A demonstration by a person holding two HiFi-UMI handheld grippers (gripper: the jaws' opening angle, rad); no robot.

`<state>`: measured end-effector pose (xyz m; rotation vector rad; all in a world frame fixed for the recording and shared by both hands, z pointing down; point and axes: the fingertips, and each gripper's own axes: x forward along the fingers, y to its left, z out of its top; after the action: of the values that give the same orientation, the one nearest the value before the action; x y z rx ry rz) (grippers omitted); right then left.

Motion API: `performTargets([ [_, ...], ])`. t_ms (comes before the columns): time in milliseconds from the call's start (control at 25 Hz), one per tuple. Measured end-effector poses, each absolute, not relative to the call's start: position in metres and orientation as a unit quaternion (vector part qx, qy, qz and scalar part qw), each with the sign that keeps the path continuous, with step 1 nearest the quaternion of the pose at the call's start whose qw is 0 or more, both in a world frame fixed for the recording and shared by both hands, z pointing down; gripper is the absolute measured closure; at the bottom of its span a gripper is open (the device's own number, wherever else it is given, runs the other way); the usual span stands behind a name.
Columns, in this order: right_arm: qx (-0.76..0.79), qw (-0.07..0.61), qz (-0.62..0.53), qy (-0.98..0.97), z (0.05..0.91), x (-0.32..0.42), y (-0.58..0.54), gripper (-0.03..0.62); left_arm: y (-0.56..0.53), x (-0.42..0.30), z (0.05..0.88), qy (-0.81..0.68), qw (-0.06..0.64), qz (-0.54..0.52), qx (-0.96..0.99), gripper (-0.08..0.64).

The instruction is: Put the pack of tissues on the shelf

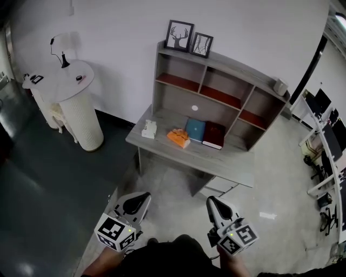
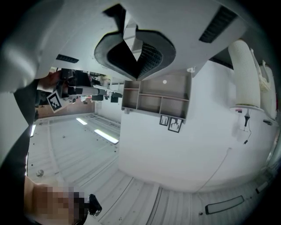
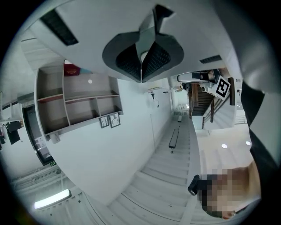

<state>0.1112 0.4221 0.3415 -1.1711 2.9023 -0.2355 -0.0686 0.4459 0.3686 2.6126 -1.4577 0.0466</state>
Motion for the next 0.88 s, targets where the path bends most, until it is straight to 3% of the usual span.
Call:
performTargets([
  [440, -0.334, -0.005, -0.093, 0.938, 0.361, 0.074, 0.371, 0.574, 0.405, -0.097, 0.39, -0.508, 0.09, 0.017, 0.856, 0.548],
  [880, -0.296, -0.007, -0.104, 0.949, 0.366, 0.058, 0.232, 0.574, 0.276, -0.108, 0.379, -0.539, 0.085, 0.036, 0.837, 0.548],
])
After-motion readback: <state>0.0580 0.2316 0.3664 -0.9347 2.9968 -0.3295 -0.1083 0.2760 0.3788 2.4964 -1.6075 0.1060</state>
